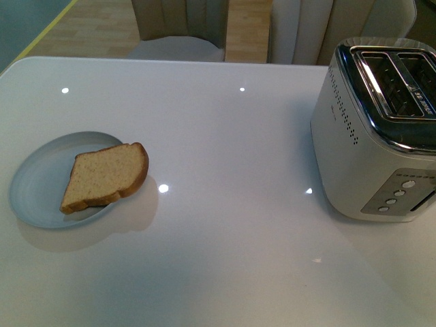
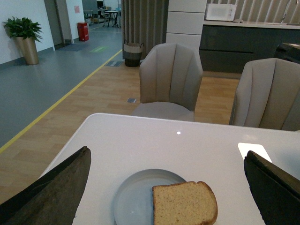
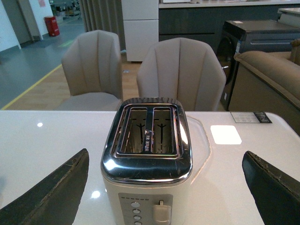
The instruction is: Left arm holds plate, right arm toasts bread
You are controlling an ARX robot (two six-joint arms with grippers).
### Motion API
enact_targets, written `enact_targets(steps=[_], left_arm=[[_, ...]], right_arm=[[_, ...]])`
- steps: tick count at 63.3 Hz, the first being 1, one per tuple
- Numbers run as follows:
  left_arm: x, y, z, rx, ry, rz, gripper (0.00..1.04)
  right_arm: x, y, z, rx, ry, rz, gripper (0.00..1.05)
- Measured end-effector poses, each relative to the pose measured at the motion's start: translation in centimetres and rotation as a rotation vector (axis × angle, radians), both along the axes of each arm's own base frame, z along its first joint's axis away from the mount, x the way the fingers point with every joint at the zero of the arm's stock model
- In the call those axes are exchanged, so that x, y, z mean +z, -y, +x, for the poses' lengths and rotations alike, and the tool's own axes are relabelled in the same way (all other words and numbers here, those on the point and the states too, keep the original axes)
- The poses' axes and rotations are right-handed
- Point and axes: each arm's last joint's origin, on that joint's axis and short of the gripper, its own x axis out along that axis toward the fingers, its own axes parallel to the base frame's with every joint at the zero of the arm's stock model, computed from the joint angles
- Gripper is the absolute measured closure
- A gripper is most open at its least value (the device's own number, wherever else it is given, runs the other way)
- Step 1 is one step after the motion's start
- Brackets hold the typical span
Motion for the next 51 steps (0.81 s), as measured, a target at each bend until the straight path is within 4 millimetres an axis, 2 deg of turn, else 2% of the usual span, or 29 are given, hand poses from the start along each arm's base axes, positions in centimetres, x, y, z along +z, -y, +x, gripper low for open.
enact_targets(steps=[40,44,47,51], left_arm=[[-0.01,0.01,0.01,-0.006,-0.004,0.002,0.07],[0.12,0.02,0.03,-0.13,-0.286,-0.003,0.07],[0.14,0.05,0.2,-0.213,-0.561,-0.052,0.07],[-0.36,-0.05,0.35,-0.242,-0.719,-0.088,0.07]], right_arm=[[0.0,0.0,0.0,0.0,0.0,0.0,0.09],[0.0,0.0,0.0,0.0,0.0,0.0,0.09],[-0.01,-0.01,0.0,0.003,0.0,0.0,0.09],[0.0,-0.01,0.0,0.003,0.0,0.0,0.09]])
